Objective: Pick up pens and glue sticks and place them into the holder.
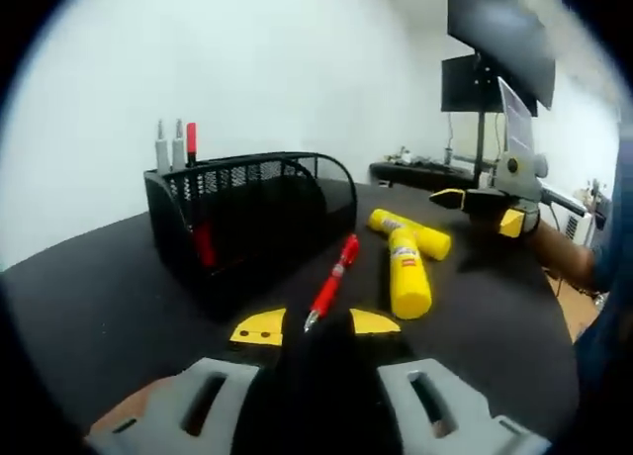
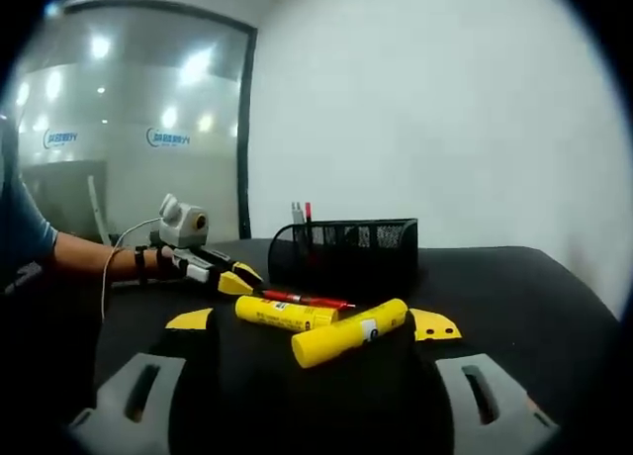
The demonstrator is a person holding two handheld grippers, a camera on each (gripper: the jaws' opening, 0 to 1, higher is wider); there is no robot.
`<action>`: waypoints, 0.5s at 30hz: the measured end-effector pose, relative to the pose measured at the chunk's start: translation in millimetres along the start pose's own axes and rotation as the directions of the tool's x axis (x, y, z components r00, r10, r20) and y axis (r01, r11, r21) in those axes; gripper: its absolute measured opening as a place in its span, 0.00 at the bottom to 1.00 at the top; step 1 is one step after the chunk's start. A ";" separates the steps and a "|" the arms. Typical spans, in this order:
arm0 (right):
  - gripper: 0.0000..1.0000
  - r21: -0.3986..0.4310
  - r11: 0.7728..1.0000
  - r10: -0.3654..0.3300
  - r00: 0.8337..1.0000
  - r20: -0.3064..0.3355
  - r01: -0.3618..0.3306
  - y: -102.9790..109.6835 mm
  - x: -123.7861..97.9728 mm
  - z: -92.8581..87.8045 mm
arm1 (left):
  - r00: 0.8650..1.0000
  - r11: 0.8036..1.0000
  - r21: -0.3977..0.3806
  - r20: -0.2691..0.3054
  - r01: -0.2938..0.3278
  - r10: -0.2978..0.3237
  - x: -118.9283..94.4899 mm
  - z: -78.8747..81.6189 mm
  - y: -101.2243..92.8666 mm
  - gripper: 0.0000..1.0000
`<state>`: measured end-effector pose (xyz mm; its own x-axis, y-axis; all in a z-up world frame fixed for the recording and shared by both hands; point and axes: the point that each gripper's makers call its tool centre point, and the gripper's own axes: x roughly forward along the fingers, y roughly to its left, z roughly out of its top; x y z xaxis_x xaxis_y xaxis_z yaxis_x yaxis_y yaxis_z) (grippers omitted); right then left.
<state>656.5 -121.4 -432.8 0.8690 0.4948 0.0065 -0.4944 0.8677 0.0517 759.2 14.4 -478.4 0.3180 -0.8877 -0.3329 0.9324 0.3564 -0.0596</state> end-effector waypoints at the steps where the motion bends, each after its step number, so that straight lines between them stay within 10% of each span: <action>1: 0.71 0.000 1.000 -0.001 1.000 0.000 0.001 0.0 0.0 0.0 | 1.000 1.000 0.004 -0.002 -0.006 0.006 1.3 -0.2 1.6 0.27; 15: 0.69 0.005 1.000 -0.006 1.000 -0.002 0.006 -5.4 0.9 -0.6 | 0.999 1.000 0.030 -0.033 0.009 -0.008 15.3 -8.3 7.3 0.18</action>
<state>659.9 -125.5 -433.7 0.8721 0.4894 0.0040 -0.4888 0.8706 0.0565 769.5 5.9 -491.7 0.3049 -0.8805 -0.3630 0.9399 0.3397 -0.0345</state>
